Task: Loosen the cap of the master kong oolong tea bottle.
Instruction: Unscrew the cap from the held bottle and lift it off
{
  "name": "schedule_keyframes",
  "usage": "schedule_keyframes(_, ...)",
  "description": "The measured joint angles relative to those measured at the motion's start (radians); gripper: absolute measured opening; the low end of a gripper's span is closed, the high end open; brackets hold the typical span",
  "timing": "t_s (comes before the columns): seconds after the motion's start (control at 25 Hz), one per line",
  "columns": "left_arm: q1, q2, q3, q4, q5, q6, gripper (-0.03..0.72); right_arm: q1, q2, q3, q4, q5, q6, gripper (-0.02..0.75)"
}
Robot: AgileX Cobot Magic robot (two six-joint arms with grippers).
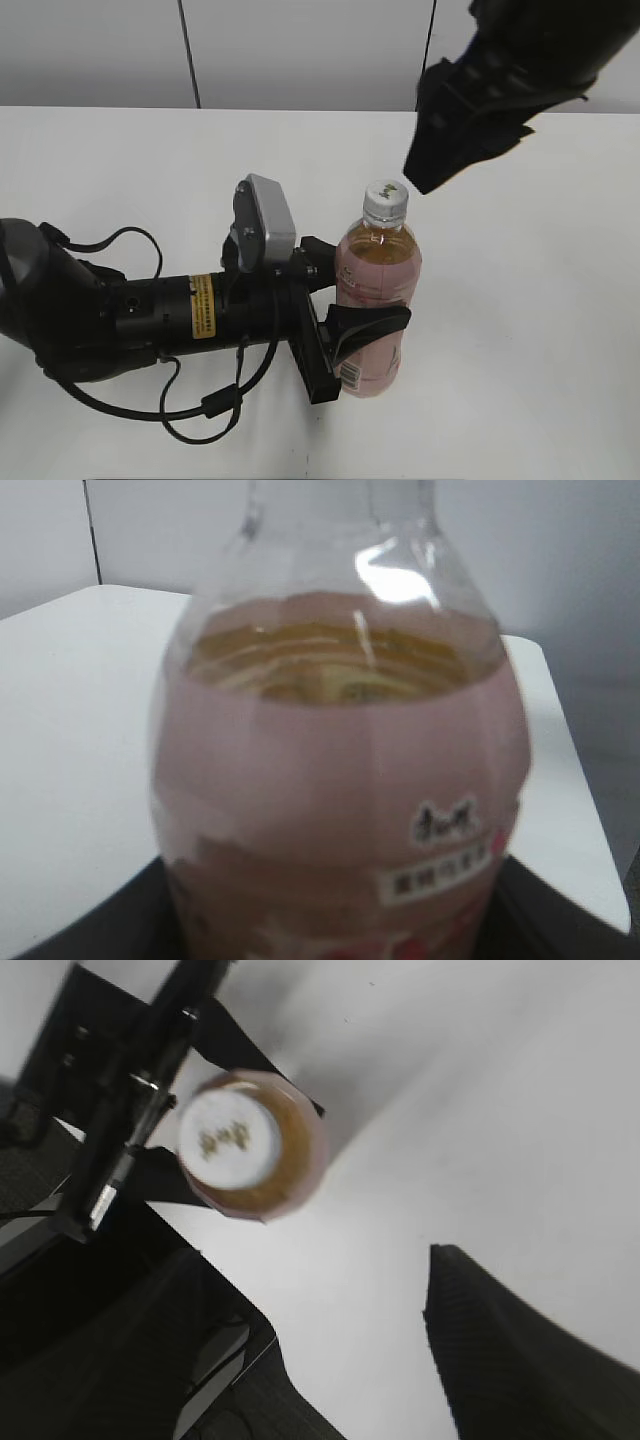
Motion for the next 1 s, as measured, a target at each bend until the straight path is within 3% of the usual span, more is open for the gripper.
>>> schedule_keyframes(0.32, 0.000, 0.000, 0.000, 0.000, 0.000, 0.000, 0.389, 0.046, 0.146, -0.146, -0.012, 0.007, 0.005, 0.484)
schedule_keyframes(0.72, 0.000, 0.000, 0.000, 0.000, 0.000, 0.000, 0.389, 0.058, 0.207, -0.151, -0.001, 0.010, 0.027, 0.480)
schedule_keyframes(1.0, 0.000, 0.000, 0.000, 0.000, 0.000, 0.000, 0.389, 0.058, 0.208, -0.109, 0.036, 0.012, 0.037, 0.420)
